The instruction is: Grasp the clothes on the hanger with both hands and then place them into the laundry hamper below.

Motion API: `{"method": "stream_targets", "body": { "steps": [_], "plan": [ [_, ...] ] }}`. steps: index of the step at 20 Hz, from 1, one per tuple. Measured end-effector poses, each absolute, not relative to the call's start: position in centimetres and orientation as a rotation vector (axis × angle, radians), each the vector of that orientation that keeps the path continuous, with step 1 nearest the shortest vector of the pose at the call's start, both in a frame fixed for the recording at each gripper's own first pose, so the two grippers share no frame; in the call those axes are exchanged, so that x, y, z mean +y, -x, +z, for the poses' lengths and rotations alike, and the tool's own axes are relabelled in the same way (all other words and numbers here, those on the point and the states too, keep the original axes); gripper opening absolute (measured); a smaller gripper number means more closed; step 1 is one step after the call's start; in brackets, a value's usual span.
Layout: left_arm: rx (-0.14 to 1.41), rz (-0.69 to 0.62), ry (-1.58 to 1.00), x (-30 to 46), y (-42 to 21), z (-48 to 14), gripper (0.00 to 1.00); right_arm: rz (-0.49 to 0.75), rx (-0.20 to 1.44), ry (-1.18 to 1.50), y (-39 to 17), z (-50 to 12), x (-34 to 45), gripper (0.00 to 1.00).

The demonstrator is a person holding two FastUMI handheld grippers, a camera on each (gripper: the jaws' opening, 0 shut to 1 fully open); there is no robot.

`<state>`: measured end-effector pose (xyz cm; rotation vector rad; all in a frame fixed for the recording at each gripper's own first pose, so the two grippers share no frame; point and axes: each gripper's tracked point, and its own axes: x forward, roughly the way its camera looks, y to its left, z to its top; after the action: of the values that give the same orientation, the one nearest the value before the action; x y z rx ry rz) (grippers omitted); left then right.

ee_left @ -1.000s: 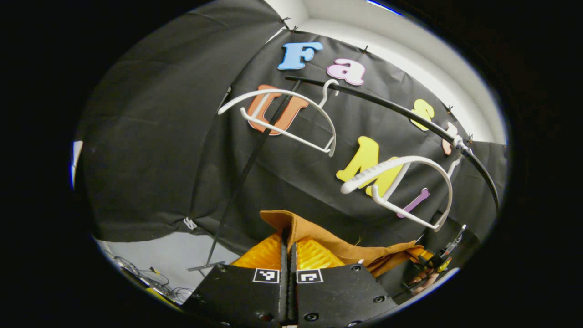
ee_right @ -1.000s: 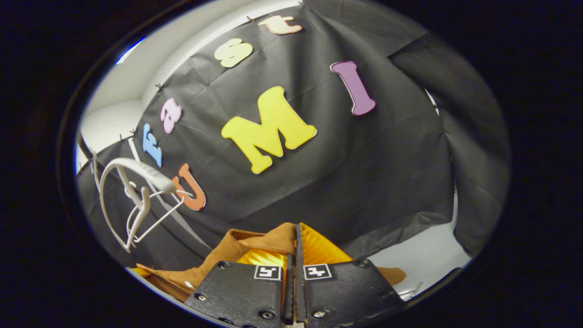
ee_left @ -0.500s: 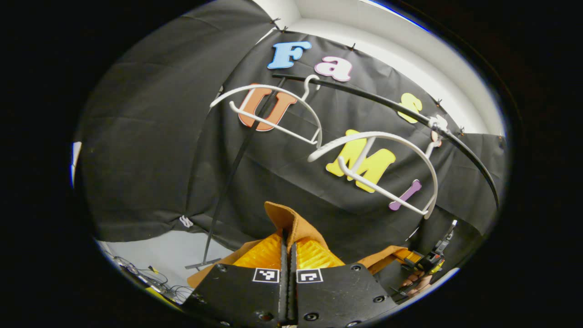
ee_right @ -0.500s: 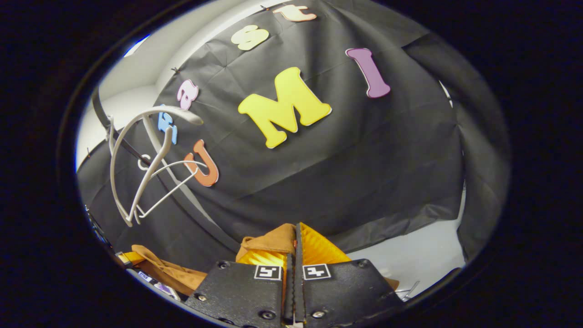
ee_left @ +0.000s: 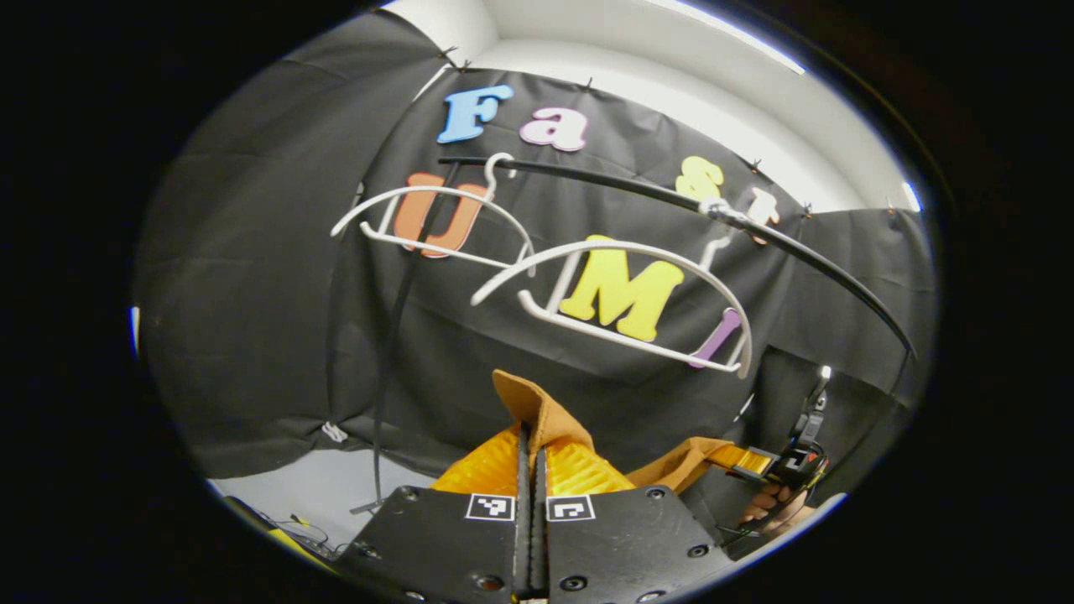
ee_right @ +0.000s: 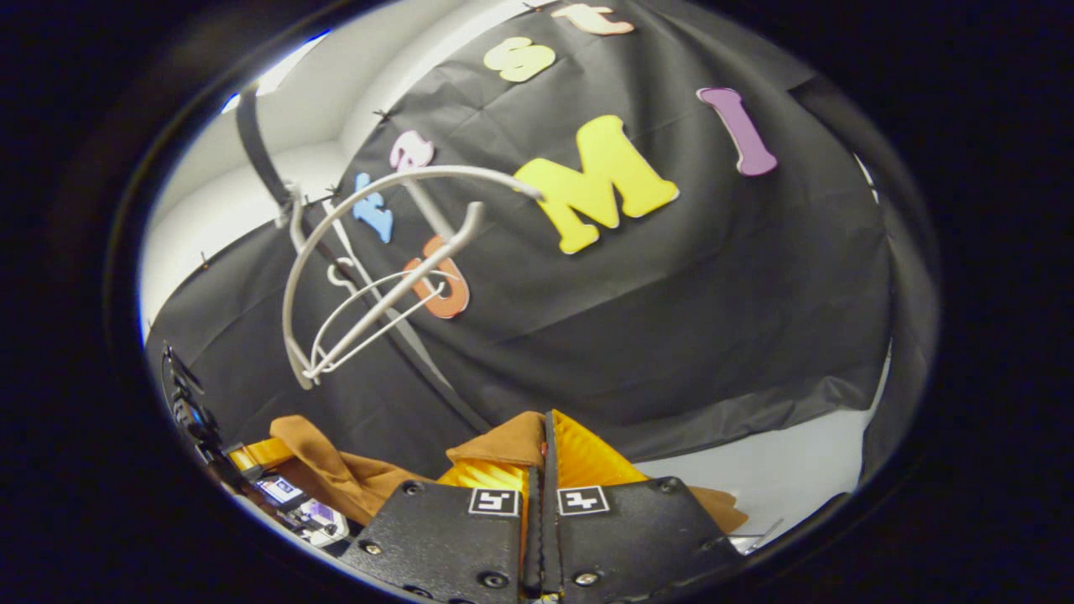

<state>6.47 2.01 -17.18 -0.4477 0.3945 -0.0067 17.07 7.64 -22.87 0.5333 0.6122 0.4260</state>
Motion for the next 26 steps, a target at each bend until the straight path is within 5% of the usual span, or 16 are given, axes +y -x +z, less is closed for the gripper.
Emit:
{"method": "stream_targets", "body": {
  "steps": [7, 14, 19, 26],
  "plan": [
    [0.337, -0.163, 0.409, -3.6, -7.5, -13.6, 0.0, 0.605, 0.599, -0.549, -13.3, -18.5, 13.2, 0.04],
    [0.293, -0.386, 0.43, -6.6, -7.7, -9.1, 0.06, 0.624, 0.527, -0.594, -10.8, -13.1, 17.1, 0.04],
    [0.276, -0.511, 0.422, -7.7, -6.7, -7.6, 0.06, 0.551, 0.504, -0.618, -9.4, -12.0, 17.8, 0.04],
    [0.391, -0.534, 0.38, -7.3, -5.2, -13.2, 0.0, 0.389, 0.595, -0.651, -8.3, -17.8, 16.9, 0.04]
  ]
}}
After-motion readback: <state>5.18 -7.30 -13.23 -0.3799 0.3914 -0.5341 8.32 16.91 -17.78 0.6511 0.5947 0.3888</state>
